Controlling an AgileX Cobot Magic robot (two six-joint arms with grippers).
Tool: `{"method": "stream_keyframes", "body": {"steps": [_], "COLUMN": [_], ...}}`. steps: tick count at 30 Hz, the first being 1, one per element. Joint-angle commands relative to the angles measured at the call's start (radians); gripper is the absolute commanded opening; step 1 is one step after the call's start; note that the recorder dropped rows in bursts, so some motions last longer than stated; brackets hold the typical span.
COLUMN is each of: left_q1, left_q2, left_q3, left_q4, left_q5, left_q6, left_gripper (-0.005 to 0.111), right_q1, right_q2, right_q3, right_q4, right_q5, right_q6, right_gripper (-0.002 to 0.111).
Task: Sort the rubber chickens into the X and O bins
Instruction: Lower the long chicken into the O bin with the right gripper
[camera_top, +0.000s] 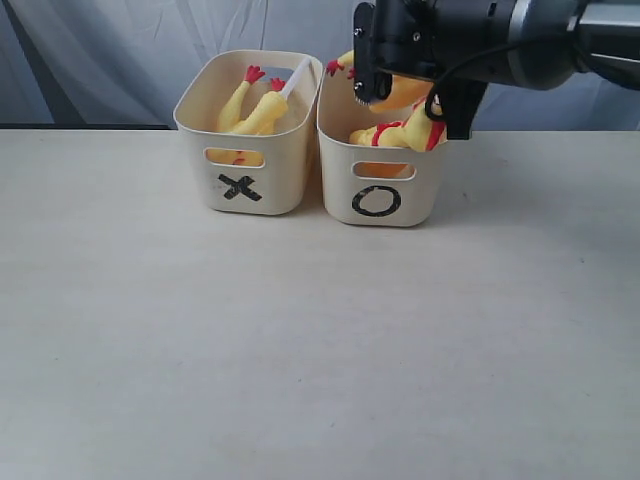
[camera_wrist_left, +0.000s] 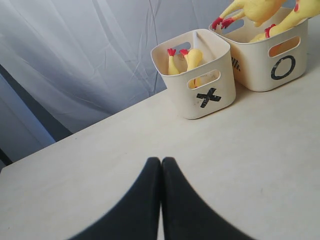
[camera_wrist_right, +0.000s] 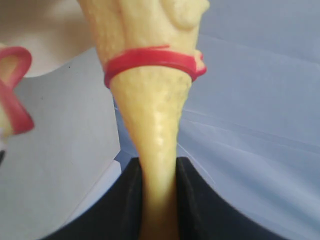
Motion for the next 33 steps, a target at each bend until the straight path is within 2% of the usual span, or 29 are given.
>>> {"method": "stream_keyframes", "body": {"steps": [1,20,23,25,28,33], "left_q1": [-0.003,-0.003,-0.003,-0.003,-0.003,-0.003], "left_q2": [-0.007,-0.007,-0.007,-0.007,-0.007,-0.007], "left_q3": [0.004,0.004,0.004,0.004,0.004,0.004], "left_q4": [-0.003,-0.005,-0.005,-0.005,-0.005,-0.005], "left_q5": [-0.007,-0.007,-0.007,-0.007,-0.007,-0.007], "left_q6": [-0.007,-0.007,-0.007,-0.007,-0.007,-0.007], "left_gripper": [0.000,0.000,0.000,0.000,0.000,0.000], "right_q1": [-0.013,-0.044,-0.044,-0.044,-0.044,-0.044], "right_q2": [0.019,0.097,0.097,0.097,0.097,0.097], "right_q3": [-0.013,-0.013,-0.013,-0.013,-0.013,-0.013], "right_q4": [-0.031,-0.122,-0.143,-0.143,-0.143,-0.147], "right_q5": [-0.027,-0.063,-0.049,-0.037,-0.030,-0.005], "right_q6": [0.002,0.060,0.095,0.095,0.095,0.095], "right_gripper": [-0.001,-0.001,0.009,0.022,0.035,0.038]}}
